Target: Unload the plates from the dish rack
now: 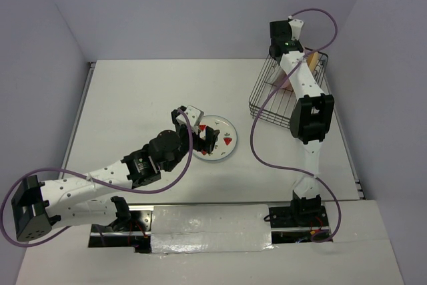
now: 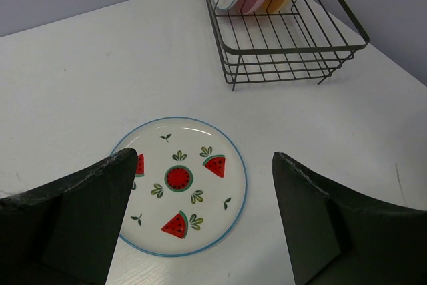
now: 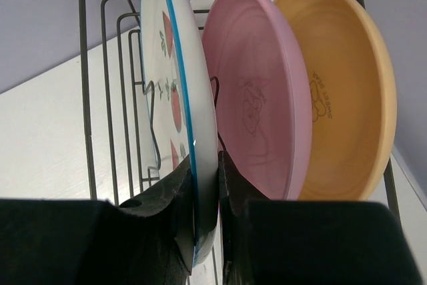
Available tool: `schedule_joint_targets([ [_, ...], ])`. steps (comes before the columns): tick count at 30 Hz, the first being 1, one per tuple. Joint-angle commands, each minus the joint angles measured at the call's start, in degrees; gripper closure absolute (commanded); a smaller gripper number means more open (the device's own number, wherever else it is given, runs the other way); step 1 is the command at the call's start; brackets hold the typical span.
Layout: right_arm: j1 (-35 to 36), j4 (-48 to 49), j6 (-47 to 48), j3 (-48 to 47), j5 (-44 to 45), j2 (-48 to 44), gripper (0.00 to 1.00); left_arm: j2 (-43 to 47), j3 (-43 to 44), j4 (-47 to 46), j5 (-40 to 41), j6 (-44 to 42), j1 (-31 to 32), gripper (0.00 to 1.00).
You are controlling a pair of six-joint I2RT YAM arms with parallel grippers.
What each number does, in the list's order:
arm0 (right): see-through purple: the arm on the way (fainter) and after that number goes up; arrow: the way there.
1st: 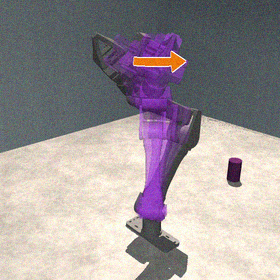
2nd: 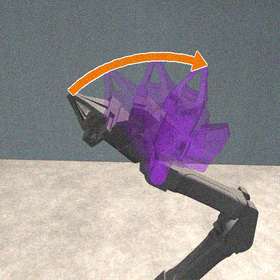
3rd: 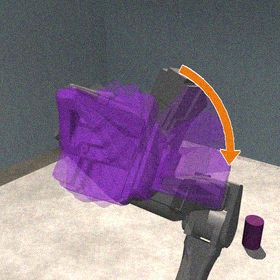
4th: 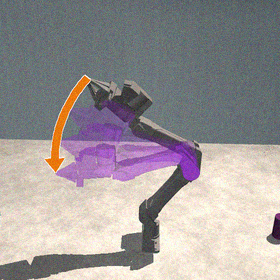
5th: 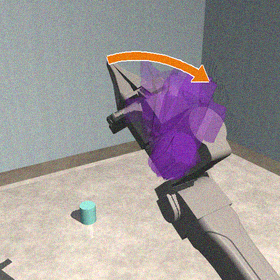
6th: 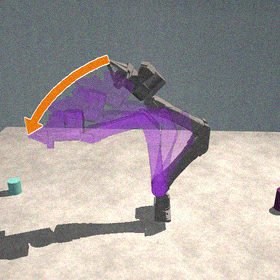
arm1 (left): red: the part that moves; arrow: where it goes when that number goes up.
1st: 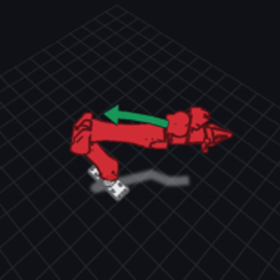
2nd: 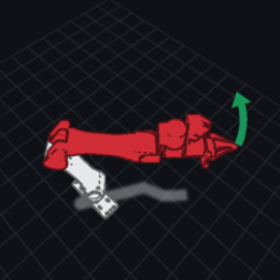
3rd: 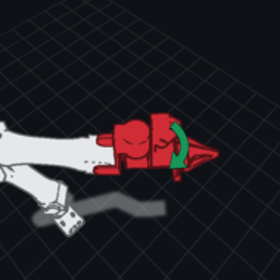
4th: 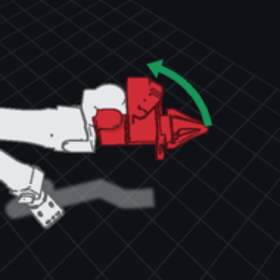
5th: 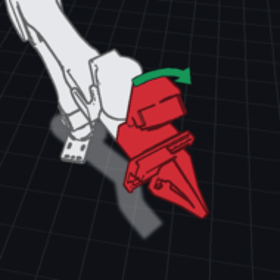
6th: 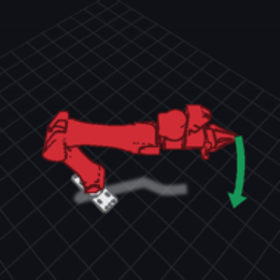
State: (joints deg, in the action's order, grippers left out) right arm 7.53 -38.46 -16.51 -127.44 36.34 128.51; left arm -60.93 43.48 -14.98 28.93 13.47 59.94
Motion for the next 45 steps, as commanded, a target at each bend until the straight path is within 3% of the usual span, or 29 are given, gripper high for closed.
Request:
schedule_joint_targets([
  [1,0.4,8.9,0.4,-3.5,2.5,-4.6,1.0,-0.2,1.6,-2.0,0.8,-0.8,0.3,0.06],
  [18,-0.1,9.0,2.5,-5.5,1.2,-11.3,1.0,-0.2,1.4,-2.0,0.6,-0.7,0.3,0.06],
  [32,0.4,5.1,2.0,-2.6,-8.1,-20.5,1.0,1.1,1.3,-1.7,0.9,-0.5,0.3,0.06],
  [37,2.9,7.3,1.7,7.3,-18.8,-27.2,1.0,2.2,2.9,2.4,6.3,2.4,0.3,0.07],
  [41,6.4,9.8,0.0,16.0,-27.1,-32.8,1.0,5.7,-0.1,0.2,8.2,2.9,0.3,0.07],
  [45,12.8,12.6,-2.1,26.7,-30.0,-38.8,1.0,7.9,-0.4,2.1,15.4,5.4,0.3,0.07],
])
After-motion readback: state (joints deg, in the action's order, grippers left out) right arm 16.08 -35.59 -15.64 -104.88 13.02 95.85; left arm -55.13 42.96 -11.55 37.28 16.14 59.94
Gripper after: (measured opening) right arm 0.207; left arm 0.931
